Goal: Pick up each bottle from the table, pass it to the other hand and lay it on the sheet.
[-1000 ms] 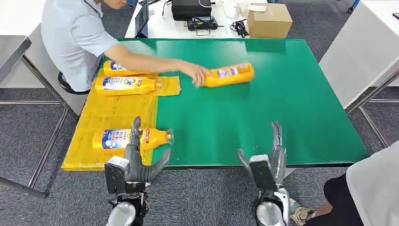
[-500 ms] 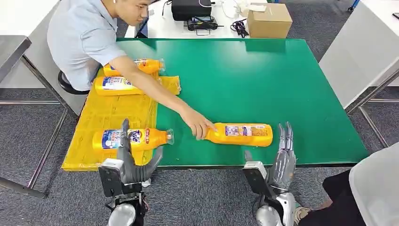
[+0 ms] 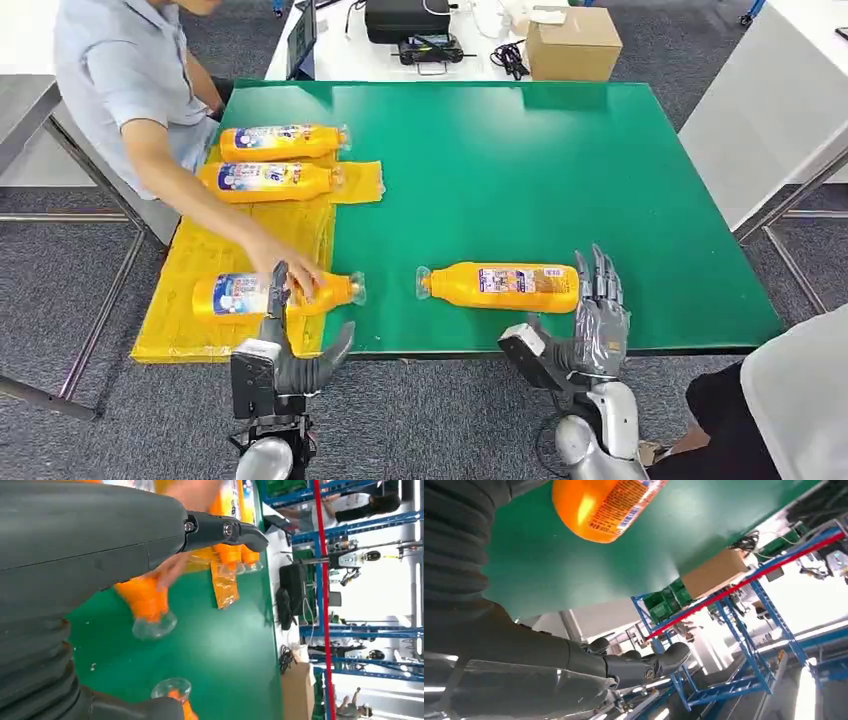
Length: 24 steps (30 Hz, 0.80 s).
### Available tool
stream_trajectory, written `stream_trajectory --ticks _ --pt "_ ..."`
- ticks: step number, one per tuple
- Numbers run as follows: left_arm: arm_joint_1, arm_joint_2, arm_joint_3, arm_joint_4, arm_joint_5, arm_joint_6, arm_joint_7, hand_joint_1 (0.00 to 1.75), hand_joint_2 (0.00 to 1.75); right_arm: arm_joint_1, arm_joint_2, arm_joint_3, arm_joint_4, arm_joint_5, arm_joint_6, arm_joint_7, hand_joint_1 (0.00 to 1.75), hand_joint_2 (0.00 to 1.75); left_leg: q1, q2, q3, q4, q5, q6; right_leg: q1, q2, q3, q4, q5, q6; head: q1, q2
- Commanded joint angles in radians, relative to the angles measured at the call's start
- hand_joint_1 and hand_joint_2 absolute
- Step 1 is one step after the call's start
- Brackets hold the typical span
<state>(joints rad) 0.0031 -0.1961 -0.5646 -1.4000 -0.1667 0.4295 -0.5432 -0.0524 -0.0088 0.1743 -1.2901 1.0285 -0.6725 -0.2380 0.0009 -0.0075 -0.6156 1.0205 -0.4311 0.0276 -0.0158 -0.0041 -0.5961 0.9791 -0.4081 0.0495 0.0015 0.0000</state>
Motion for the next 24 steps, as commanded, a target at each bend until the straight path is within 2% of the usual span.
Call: stream_trajectory --ticks 1,7,14,24 --pt "-0.100 0.011 -0.044 0.109 0.063 -0.046 0.078 0.00 1.75 -0.290 -0.048 0.044 0.381 0.002 0.075 0.034 0.00 1.75 0.000 0.005 0.005 -0.001 -0.001 -0.001 0.001 0.005 0.003 -0.001 0.001 -0.002 0.000 0.000" --pt "-0.119 0.004 -0.053 0.151 0.050 -0.007 0.081 0.00 1.75 -0.341 -0.009 0.049 0.541 -0.010 0.075 -0.001 0.00 1.75 0.001 0.003 0.006 -0.001 0.001 0.000 0.001 0.002 0.005 -0.002 0.000 -0.002 0.000 0.000" --pt "-0.125 0.006 -0.068 0.167 0.060 -0.019 0.085 0.00 1.75 -0.370 -0.011 0.085 0.607 0.016 0.093 0.012 0.00 1.75 0.001 0.002 0.007 -0.001 0.000 0.000 0.001 0.002 0.006 -0.001 -0.001 -0.002 0.000 0.000" --pt "-0.121 0.013 -0.086 0.151 0.030 -0.006 0.089 0.00 1.75 -0.336 -0.004 0.134 0.535 -0.023 0.137 -0.015 0.00 1.75 0.001 0.001 0.004 -0.001 0.000 0.000 0.001 0.001 0.004 -0.001 -0.001 -0.002 0.000 0.000"
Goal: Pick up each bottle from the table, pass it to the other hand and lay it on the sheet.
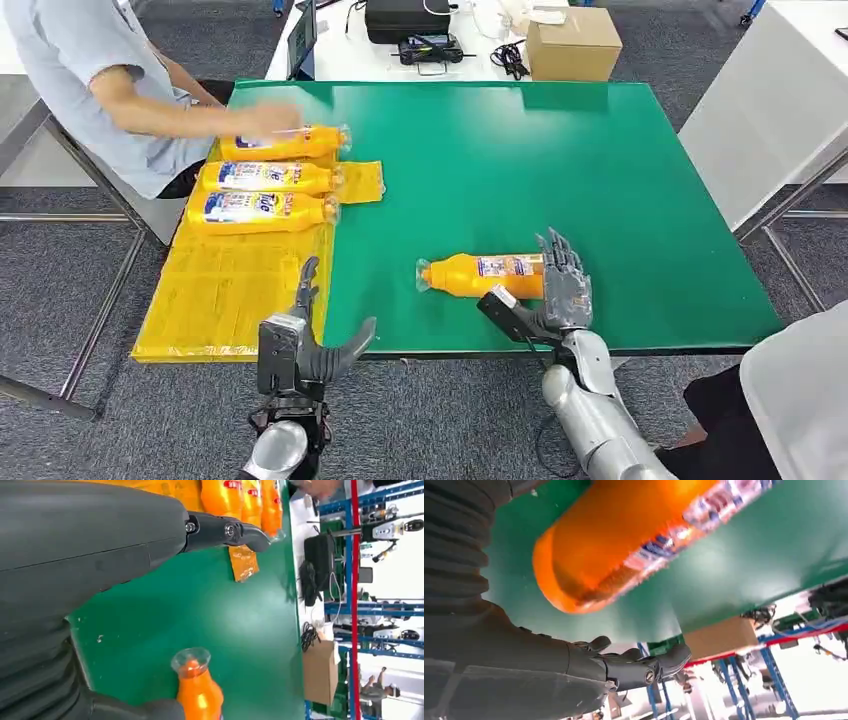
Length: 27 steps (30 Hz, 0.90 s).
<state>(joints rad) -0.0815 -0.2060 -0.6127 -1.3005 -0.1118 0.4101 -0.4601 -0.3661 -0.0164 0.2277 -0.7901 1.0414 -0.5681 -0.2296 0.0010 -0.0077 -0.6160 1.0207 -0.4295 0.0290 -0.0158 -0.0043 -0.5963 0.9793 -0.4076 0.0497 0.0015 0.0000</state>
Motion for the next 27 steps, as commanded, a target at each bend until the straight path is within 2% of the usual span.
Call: stream_trajectory --ticks 1,14,16,21,27 --pt "-0.036 0.023 -0.038 0.050 -0.026 0.013 0.005 0.00 1.75 -0.021 0.004 0.083 0.028 -0.043 0.038 -0.026 0.00 1.75 0.001 0.002 0.006 -0.001 -0.002 -0.002 0.001 0.001 0.005 -0.001 -0.001 -0.003 0.000 0.000" --pt "-0.035 0.026 -0.045 0.043 -0.023 -0.009 0.010 0.00 1.75 -0.072 -0.019 0.156 0.048 0.036 0.069 0.059 0.00 1.75 0.000 0.002 0.005 0.000 -0.002 -0.002 0.001 0.002 0.004 0.000 -0.001 -0.002 0.000 0.000" --pt "-0.038 0.023 -0.045 0.044 -0.014 -0.020 0.020 0.00 1.75 -0.102 -0.027 0.176 0.083 0.076 0.100 0.111 0.00 1.75 0.000 0.002 0.007 -0.001 -0.002 -0.002 0.001 0.002 0.006 0.000 -0.002 -0.003 0.000 0.000" --pt "-0.042 0.019 -0.044 0.050 0.007 -0.038 0.037 0.00 1.75 -0.147 -0.030 0.189 0.147 0.103 0.149 0.159 0.00 1.75 0.000 0.001 0.003 0.000 -0.001 -0.001 0.000 0.001 0.003 0.000 -0.001 -0.002 0.000 0.000" --pt "-0.053 0.015 -0.044 0.067 0.033 -0.063 0.051 0.00 1.75 -0.192 -0.027 0.186 0.226 0.096 0.204 0.181 0.00 1.75 0.000 0.001 0.003 0.000 -0.001 -0.001 0.001 0.001 0.003 0.000 0.000 -0.002 0.000 0.000"
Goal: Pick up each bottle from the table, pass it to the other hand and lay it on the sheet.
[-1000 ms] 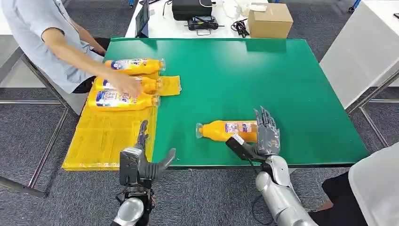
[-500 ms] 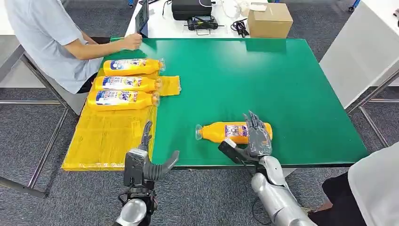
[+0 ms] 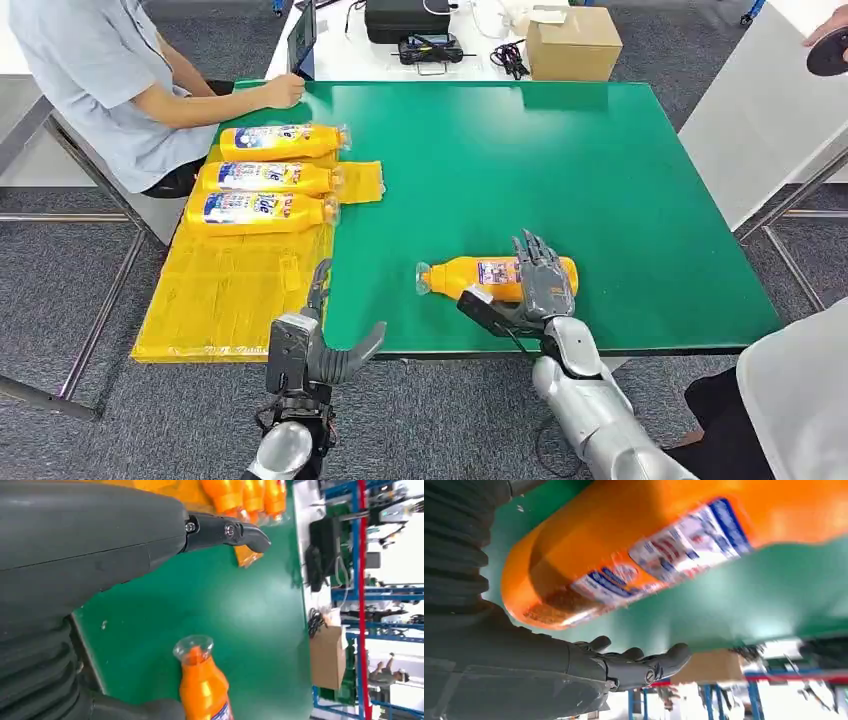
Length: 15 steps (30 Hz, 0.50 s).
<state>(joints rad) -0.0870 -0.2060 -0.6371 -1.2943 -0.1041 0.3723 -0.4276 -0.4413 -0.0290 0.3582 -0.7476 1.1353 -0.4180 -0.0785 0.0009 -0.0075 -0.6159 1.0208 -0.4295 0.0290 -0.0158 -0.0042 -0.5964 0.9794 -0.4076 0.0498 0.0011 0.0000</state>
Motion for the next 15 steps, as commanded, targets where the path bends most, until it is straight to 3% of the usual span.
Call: stream_trajectory --ticks 1,15 --pt "-0.047 0.015 -0.020 0.061 0.025 -0.025 0.019 0.00 1.75 -0.117 -0.015 0.055 0.184 0.002 0.054 0.030 0.00 1.75 0.000 0.001 0.003 -0.001 -0.001 -0.001 0.000 0.000 0.002 0.000 -0.001 -0.001 0.000 0.000" --pt "-0.056 0.011 -0.013 0.085 0.066 -0.056 0.044 0.00 1.75 -0.133 -0.006 0.056 0.233 -0.005 0.089 0.030 0.00 1.75 0.000 0.000 0.002 -0.001 0.000 -0.001 0.000 0.000 0.002 0.000 0.000 -0.001 0.000 0.000"
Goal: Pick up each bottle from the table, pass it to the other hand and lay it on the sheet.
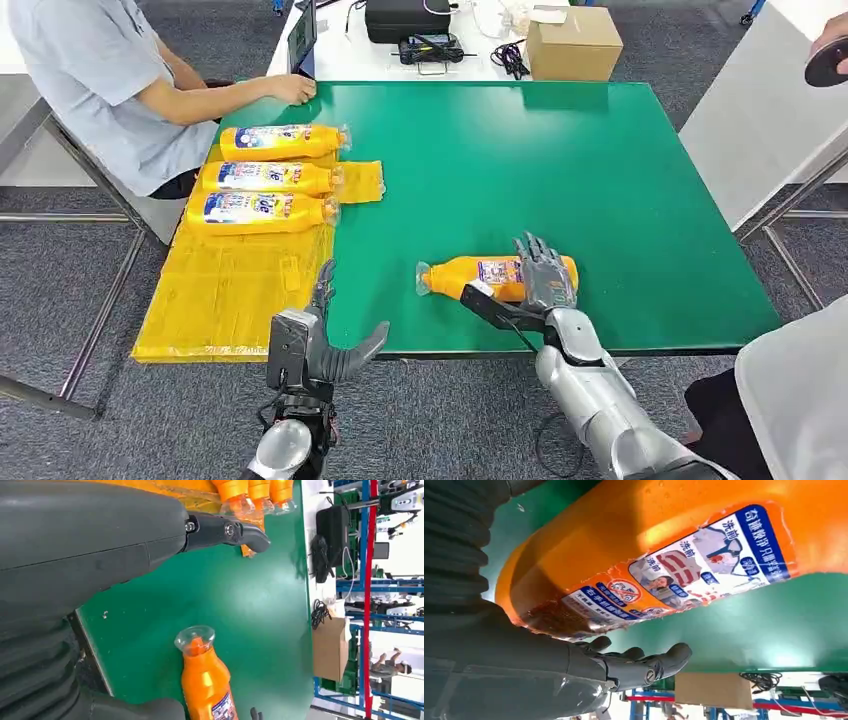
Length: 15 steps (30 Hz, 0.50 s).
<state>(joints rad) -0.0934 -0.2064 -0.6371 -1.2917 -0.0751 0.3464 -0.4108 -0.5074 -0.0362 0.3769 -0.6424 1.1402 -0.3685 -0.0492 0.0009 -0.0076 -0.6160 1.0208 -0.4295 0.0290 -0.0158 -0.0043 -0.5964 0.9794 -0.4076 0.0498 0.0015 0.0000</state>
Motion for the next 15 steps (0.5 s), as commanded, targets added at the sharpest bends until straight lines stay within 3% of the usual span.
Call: stream_trajectory --ticks 1,6,7,8,11,15 --pt "-0.051 0.009 -0.008 0.093 0.041 -0.029 0.030 0.00 1.75 -0.068 0.002 0.044 0.135 -0.004 0.042 0.002 0.00 1.75 0.001 0.002 0.007 0.000 -0.002 -0.002 0.001 0.001 0.006 0.000 -0.002 -0.003 0.000 0.000" --pt "-0.057 0.005 -0.006 0.115 0.048 -0.031 0.029 0.00 1.75 -0.082 -0.002 0.062 0.158 0.006 0.077 0.005 0.00 1.75 0.001 0.001 0.006 -0.001 -0.001 -0.002 0.001 0.000 0.006 -0.001 -0.001 -0.002 0.000 0.000" --pt "-0.057 0.005 -0.006 0.115 0.048 -0.031 0.028 0.00 1.75 -0.086 -0.002 0.058 0.163 -0.005 0.096 -0.004 0.17 1.75 0.000 0.001 0.004 -0.001 -0.001 -0.001 0.001 0.000 0.004 -0.001 -0.001 -0.002 0.000 0.000" --pt "-0.058 0.005 -0.007 0.117 0.048 -0.032 0.027 0.00 1.75 -0.091 -0.003 0.057 0.169 -0.012 0.114 -0.011 1.75 1.75 0.000 0.001 0.004 -0.001 -0.001 -0.001 0.000 0.000 0.004 -0.001 -0.001 -0.002 0.000 0.000" --pt "-0.067 0.000 -0.012 0.123 0.058 -0.036 0.018 0.00 1.75 -0.098 -0.028 0.063 0.178 -0.055 0.192 -0.093 1.75 1.75 0.000 0.000 0.004 -0.001 0.000 -0.001 0.000 0.000 0.004 -0.001 -0.001 -0.002 0.000 0.000" --pt "-0.087 -0.005 -0.025 0.151 0.086 -0.050 -0.009 0.00 1.75 -0.077 -0.039 -0.062 0.188 -0.320 0.450 -0.260 1.75 1.75 0.001 -0.001 0.007 -0.001 -0.001 -0.001 0.001 -0.002 0.007 -0.002 -0.001 -0.002 0.000 0.000"
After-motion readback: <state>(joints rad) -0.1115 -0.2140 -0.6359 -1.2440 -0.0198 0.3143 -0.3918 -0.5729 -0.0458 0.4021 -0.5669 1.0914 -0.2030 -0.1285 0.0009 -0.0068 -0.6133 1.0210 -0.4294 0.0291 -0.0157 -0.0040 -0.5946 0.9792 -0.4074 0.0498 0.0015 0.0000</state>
